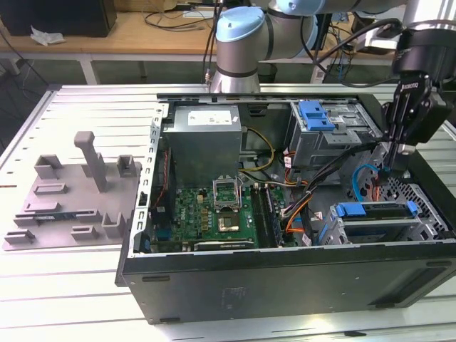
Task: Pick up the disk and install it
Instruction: 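Insert the first disk wire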
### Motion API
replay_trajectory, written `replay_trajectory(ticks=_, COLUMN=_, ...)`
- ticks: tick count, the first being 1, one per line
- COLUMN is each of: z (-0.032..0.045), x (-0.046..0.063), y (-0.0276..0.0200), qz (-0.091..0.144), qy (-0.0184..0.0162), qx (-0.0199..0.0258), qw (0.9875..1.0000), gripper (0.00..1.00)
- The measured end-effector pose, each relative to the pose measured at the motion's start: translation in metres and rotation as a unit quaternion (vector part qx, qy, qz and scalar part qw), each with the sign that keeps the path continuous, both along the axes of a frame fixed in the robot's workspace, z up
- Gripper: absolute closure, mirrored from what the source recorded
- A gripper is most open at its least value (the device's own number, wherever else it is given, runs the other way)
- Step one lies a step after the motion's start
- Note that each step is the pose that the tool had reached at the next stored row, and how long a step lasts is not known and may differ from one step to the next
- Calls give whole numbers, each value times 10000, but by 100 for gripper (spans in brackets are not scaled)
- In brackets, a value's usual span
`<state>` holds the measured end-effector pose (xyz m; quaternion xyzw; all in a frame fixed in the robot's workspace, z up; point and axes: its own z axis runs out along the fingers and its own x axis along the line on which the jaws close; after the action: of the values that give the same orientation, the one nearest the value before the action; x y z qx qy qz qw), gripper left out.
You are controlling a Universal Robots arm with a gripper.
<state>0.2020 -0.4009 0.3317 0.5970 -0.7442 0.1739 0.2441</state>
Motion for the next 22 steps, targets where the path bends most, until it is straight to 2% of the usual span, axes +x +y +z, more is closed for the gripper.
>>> replay_trajectory(ticks=5, z=0, x=-17, y=-77, qz=0, qy=-30, qx=127, qw=9999, gripper=84)
replay_trajectory(ticks=8, z=0, x=-31, y=-149, qz=0, qy=-53, qx=243, qw=9997, gripper=84)
replay_trajectory(ticks=10, z=1, x=-41, y=-185, qz=0, qy=-58, qx=266, qw=9996, gripper=84)
replay_trajectory(ticks=13, z=14, x=-60, y=-270, qz=1, qy=-65, qx=279, qw=9996, gripper=84)
replay_trajectory(ticks=16, z=19, x=-72, y=-330, qz=2, qy=-73, qx=295, qw=9995, gripper=84)
replay_trajectory(ticks=19, z=23, x=-82, y=-378, qz=3, qy=-87, qx=338, qw=9994, gripper=84)
replay_trajectory(ticks=21, z=41, x=-90, y=-407, qz=6, qy=-123, qx=446, qw=9989, gripper=84)
replay_trajectory(ticks=22, z=50, x=-97, y=-421, qz=6, qy=-157, qx=557, qw=9983, gripper=84)
